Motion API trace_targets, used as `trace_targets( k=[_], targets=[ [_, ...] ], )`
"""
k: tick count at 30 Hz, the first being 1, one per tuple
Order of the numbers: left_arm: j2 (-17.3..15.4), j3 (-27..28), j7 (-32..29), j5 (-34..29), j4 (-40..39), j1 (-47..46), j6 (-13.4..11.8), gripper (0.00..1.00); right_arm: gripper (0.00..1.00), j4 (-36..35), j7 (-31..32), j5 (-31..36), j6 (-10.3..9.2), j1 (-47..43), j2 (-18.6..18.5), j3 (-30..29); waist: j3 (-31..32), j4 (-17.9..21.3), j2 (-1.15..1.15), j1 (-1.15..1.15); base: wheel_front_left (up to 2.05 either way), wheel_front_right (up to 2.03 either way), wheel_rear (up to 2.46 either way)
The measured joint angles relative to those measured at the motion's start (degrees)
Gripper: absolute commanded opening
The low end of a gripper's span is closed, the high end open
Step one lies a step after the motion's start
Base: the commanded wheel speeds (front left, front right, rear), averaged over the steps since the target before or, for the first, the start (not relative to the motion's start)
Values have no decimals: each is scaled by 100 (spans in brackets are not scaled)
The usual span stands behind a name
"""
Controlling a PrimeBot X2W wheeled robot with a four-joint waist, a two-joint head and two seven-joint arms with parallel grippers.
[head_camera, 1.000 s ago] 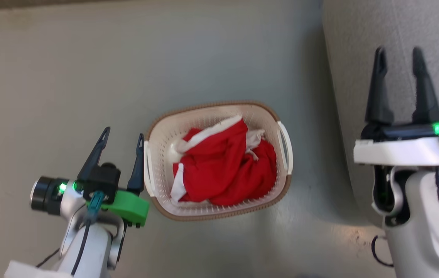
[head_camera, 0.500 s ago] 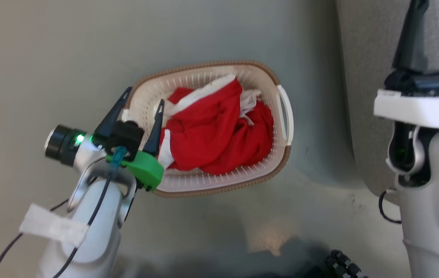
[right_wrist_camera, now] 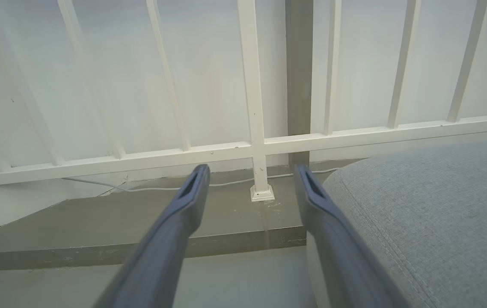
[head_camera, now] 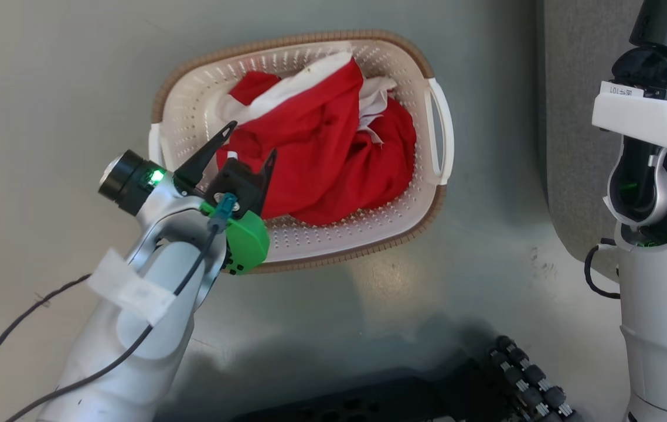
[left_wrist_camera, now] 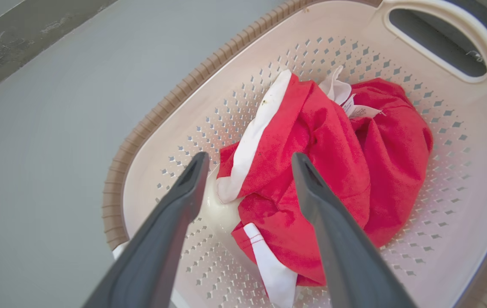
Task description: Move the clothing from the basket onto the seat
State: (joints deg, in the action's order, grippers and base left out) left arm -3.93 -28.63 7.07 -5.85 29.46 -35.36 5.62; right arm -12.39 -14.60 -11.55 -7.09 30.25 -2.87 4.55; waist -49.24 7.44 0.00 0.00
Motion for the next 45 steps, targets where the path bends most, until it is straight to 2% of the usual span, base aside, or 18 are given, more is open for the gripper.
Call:
trace_targets(
  k=[8, 23, 40, 41, 42, 44, 45],
  targets=[
    [3, -446, -57, -210, 539, -294, 97, 100, 100, 40, 0, -20, 0, 83, 0, 24, -265, 177, 0, 0, 0, 0, 0],
    [-104, -833, -620, -302, 1666, -752, 146, 100, 100, 4, -1, -166, -2, 148, 1, 190, -529, 541, 0, 0, 0, 0, 0],
    [-119, -1215, -859, -347, 2337, -1219, 151, 100, 100, -69, -1, -215, -7, 227, 3, 243, -682, 754, 0, 0, 0, 0, 0],
    [-119, -1217, -855, -347, 2356, -1255, 151, 87, 100, -69, -1, -216, -7, 227, 3, 236, -686, 763, 0, 0, 0, 0, 0],
    [-119, -1227, -855, -347, 2374, -1291, 151, 49, 100, -69, -1, -227, -7, 227, 3, 227, -689, 772, 0, 0, 0, 0, 0],
    [-119, -1244, -857, -348, 2426, -1341, 151, 0, 100, -69, -1, -259, -7, 227, 3, 211, -692, 790, 0, 0, 0, 0, 0],
    [-119, -1258, -872, -348, 2479, -1361, 151, 0, 100, -69, -1, -261, -7, 227, 3, 207, -692, 799, 0, 0, 0, 0, 0]
  ],
)
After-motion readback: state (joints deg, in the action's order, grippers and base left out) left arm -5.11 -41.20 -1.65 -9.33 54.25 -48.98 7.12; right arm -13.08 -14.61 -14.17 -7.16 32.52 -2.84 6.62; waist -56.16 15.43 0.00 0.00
